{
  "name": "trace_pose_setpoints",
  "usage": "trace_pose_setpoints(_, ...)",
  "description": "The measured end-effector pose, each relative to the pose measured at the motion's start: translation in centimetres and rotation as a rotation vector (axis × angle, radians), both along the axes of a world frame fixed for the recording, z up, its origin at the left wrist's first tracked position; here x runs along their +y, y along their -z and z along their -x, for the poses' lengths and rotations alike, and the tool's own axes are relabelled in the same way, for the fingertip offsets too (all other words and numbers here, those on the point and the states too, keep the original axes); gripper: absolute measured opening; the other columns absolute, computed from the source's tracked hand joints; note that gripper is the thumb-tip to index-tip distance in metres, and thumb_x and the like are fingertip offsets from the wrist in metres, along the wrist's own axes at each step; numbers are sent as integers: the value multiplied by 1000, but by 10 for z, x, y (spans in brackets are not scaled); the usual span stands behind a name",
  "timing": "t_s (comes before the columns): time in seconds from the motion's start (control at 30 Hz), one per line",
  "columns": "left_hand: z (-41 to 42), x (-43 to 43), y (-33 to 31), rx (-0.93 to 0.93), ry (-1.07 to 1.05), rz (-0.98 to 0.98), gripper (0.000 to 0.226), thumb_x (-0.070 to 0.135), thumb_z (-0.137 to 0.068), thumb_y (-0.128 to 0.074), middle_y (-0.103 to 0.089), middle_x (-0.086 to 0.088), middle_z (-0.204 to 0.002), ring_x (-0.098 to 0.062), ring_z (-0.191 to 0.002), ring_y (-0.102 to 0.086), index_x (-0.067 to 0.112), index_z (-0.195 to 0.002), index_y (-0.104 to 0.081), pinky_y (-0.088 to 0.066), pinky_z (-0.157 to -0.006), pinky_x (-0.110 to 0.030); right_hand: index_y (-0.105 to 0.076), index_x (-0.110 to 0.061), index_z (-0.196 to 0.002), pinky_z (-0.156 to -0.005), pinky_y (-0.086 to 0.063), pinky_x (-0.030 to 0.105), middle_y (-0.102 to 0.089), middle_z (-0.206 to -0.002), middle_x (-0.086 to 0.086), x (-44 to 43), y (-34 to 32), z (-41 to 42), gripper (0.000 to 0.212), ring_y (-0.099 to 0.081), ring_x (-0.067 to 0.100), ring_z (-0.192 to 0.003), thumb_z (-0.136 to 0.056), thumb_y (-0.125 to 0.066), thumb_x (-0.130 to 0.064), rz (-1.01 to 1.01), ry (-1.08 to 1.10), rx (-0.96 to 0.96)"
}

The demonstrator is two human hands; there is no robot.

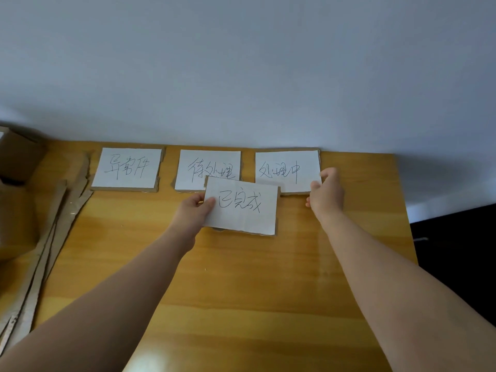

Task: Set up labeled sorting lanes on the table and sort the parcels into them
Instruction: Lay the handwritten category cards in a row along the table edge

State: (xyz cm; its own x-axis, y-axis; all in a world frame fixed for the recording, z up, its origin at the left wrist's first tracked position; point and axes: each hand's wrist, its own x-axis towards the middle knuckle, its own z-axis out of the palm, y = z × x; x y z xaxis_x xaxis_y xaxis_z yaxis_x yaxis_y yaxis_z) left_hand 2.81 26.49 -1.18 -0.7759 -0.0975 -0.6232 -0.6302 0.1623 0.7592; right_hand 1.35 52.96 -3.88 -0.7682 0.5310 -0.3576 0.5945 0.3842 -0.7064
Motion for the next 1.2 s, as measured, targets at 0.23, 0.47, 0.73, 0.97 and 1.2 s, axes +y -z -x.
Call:
trace_pose_setpoints(0.23, -1, 7, 6, 0, -10, -10, 25, 23, -96, -56, -66, -7, -115, -26, -105, -62, 11, -118, -61, -53, -91, -44, -41, -3, -113, -58, -37, 33, -54, -90, 10, 12, 4, 8, 17, -51, 30, -75, -100, -44, -12, -402, -343, -217)
trace_pose_setpoints(0.47, 2, 17, 4, 19, -44, -4, 25, 24, -95, -57, -66, -7, -113, -26, -105, -62, 11, -117, -61, -53, -93, -45, -42, -8, -130, -64, -38, 34, -61, -119, 12, 25, -1, 10, 46, -61, 32, -98, -98, -50, -40, -382, -252, -398)
trace_pose_setpoints(0.73, -3, 37, -14, 74, -69, -46, 6, 19, -96, -55, -65, -2, -102, -19, -90, -64, 19, -97, -61, -56, -63, -25, -58, -10, -100, -54, -39, 27, -61, -86, 3, 32, -12, -1, 29, -54, 20, -71, -97, -50, -38, -279, -191, -209)
trace_pose_setpoints(0.97, -6, 68, -36, 80, -69, -122, 18, 14, -100, -47, -63, -3, -104, -16, -87, -61, 13, -115, -56, -51, -71, -26, -56, -11, -108, -62, -48, 32, -59, -88, 0, 52, -47, -34, 31, -56, 16, -73, -99, -42, -38, -187, -170, -10)
trace_pose_setpoints(1.2, -22, 116, -51, 109, 23, -234, 19, 13, -100, -46, -66, -1, -107, -17, -93, -63, 14, -114, -58, -52, -78, -28, -50, -18, -114, -67, -58, 30, -58, -105, -6, 68, -71, -69, 39, -64, 15, -83, -89, -61, -46, 403, -131, -19)
